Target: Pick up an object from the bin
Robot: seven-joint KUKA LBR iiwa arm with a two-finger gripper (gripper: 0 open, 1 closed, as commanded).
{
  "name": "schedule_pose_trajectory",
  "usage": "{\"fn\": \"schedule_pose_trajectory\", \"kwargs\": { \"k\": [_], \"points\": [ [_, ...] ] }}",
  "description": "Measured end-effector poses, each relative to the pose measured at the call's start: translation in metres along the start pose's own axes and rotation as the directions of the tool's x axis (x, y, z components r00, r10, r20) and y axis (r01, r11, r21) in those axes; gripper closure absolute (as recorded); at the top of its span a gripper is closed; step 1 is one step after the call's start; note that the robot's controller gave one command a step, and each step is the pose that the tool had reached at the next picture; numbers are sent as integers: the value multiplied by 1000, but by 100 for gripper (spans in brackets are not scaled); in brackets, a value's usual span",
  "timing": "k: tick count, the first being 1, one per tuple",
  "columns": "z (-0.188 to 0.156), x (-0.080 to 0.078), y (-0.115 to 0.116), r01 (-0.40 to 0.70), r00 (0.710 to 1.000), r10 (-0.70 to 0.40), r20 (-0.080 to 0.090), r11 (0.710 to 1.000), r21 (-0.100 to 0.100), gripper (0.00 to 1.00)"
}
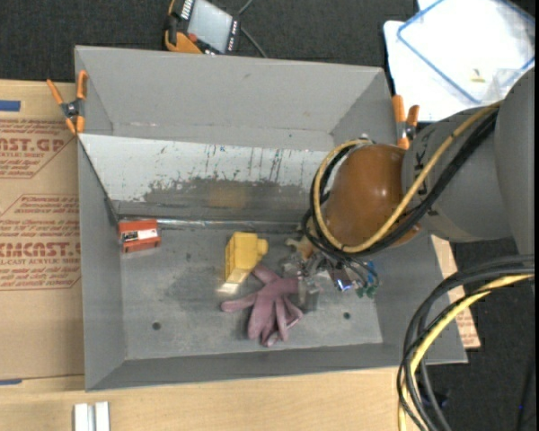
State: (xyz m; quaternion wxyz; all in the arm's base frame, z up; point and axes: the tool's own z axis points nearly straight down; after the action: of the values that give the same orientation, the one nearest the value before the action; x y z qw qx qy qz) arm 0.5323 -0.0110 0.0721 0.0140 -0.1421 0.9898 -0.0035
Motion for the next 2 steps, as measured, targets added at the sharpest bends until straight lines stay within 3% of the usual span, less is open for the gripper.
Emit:
{"fn": "schedule_pose_trajectory", "kwargs": {
  "k": [1,2],
  "points": [
    [1,2,-16,488,873,-488,7,873,2,100],
    [1,2,-16,489,873,-489,7,873,2,100]
  ]
}}
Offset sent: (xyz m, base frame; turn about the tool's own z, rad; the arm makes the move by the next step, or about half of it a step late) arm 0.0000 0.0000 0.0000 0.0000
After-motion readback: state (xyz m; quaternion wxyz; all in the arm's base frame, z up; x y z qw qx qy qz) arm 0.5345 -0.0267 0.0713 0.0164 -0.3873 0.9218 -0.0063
